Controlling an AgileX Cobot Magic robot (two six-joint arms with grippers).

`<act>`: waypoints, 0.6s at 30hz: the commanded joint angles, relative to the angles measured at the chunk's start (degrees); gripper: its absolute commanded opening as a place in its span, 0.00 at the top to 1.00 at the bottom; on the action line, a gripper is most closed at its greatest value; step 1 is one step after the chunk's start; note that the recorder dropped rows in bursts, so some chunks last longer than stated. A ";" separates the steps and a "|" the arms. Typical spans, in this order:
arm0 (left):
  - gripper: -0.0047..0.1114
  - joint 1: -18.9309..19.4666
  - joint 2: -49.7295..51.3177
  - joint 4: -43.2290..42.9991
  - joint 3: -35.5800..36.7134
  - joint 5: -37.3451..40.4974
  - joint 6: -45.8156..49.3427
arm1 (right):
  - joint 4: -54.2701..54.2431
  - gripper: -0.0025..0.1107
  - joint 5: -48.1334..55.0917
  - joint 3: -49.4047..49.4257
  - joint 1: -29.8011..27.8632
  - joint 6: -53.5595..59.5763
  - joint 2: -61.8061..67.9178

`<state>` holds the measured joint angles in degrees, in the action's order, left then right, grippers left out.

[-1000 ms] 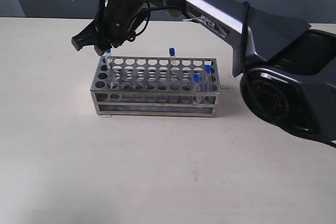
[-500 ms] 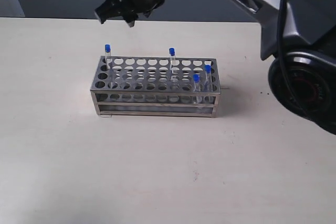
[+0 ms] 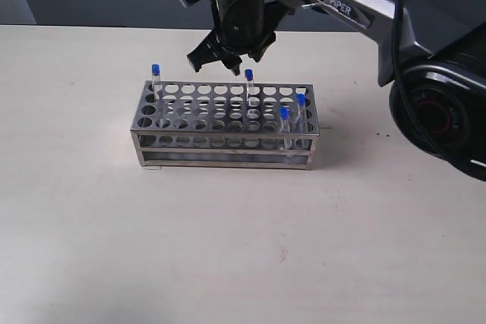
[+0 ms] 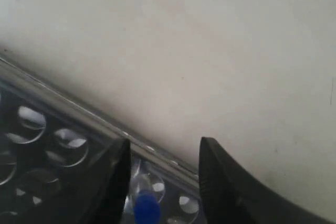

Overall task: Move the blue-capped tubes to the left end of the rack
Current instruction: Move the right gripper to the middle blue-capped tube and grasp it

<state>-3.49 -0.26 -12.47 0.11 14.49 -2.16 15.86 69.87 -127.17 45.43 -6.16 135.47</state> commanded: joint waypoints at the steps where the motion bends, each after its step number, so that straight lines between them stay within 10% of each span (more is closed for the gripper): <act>1: 0.96 -0.17 0.26 -0.23 -0.11 -0.78 -0.19 | -1.13 0.61 0.09 2.01 -1.23 -0.22 -0.20; 6: 0.96 -0.17 0.26 -0.23 -0.11 -0.78 -0.19 | -1.07 0.65 0.09 2.40 -1.39 -0.02 0.52; 11: 0.96 -0.17 0.26 -0.23 -0.11 -0.78 -0.19 | -1.07 0.98 0.09 2.40 -1.39 0.11 0.67; 18: 0.96 -0.17 0.26 -0.23 -0.11 -0.78 -0.19 | -1.99 0.97 0.09 2.40 -0.31 1.58 -1.91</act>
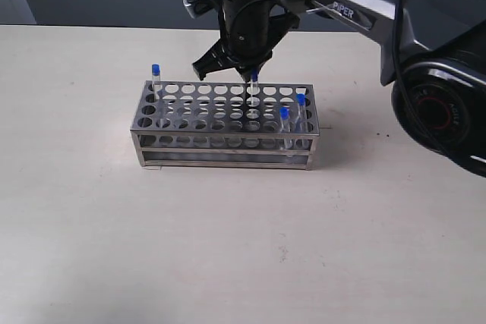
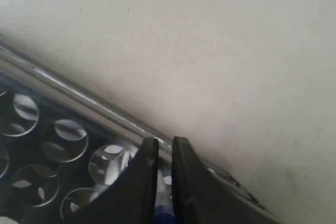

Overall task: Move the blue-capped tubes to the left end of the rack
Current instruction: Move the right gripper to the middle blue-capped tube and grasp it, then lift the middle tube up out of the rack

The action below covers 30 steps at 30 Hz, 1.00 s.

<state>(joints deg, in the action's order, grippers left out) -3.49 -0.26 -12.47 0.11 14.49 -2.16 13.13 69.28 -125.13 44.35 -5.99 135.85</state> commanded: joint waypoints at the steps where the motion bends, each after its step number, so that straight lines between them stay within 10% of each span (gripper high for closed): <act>1: 0.96 -0.17 0.26 -0.23 -0.11 -0.78 -0.19 | 1.02 0.97 0.68 0.36 1.03 1.41 -3.06; 30: 0.96 -0.17 0.26 -0.23 -0.11 -0.78 -0.19 | -8.36 0.98 -1.73 -0.42 4.42 12.03 -12.02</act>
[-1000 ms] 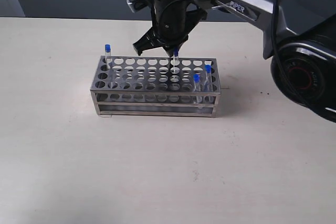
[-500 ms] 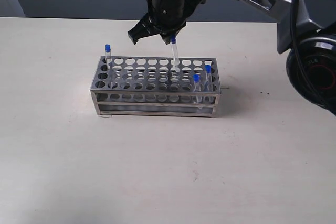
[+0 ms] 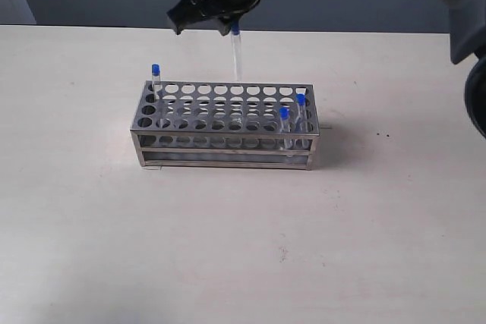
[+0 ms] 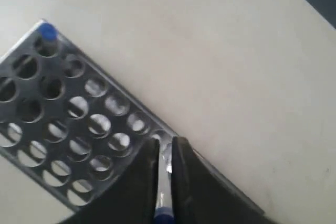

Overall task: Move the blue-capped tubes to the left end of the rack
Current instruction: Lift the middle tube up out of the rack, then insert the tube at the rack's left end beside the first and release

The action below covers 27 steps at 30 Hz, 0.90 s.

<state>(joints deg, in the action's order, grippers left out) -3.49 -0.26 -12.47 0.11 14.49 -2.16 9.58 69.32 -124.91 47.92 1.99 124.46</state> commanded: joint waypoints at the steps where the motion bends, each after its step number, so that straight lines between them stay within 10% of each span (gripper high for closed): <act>1: 0.96 -0.17 0.26 -0.23 -0.11 -0.78 -0.19 | -5.76 0.98 -2.39 -0.88 1.07 4.47 -0.63; 27: 0.96 -0.17 0.26 -0.23 -0.11 -0.78 -0.19 | -19.22 0.98 -15.39 -1.11 2.86 14.52 5.11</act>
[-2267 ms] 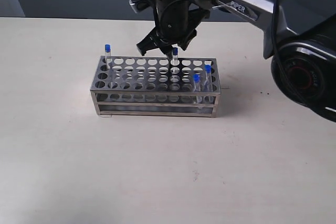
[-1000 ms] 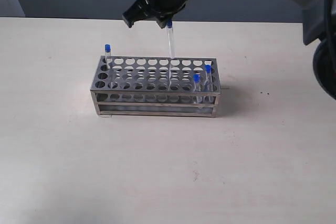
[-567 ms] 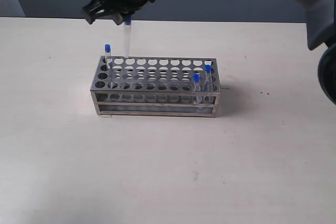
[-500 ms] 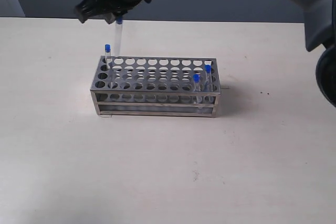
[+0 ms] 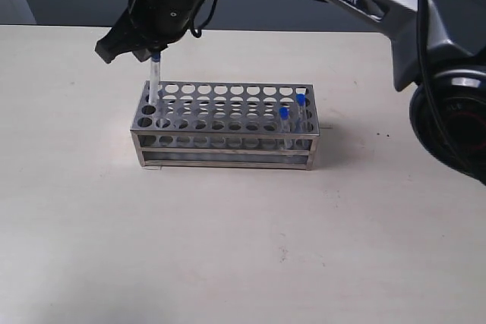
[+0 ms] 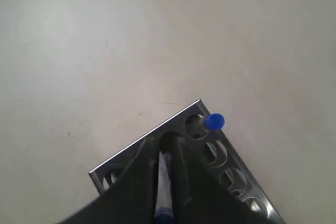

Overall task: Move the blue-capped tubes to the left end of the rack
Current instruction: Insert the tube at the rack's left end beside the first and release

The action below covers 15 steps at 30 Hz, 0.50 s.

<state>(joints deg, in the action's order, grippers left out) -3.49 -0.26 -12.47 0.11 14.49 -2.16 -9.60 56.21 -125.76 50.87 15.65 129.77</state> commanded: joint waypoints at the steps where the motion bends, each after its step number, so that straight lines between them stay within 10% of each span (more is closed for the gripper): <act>1: 0.96 -0.17 0.26 -0.23 -0.11 -0.78 -0.19 | -0.03 0.98 -2.93 -0.26 -0.08 0.86 -0.20; 15: 0.96 -0.17 0.26 -0.23 -0.11 -0.78 -0.19 | 0.64 0.98 -2.93 -0.26 -0.08 1.53 4.52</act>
<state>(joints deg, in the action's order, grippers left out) -3.49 -0.26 -12.47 0.11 14.49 -2.16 -9.16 53.18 -125.76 50.87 16.80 133.90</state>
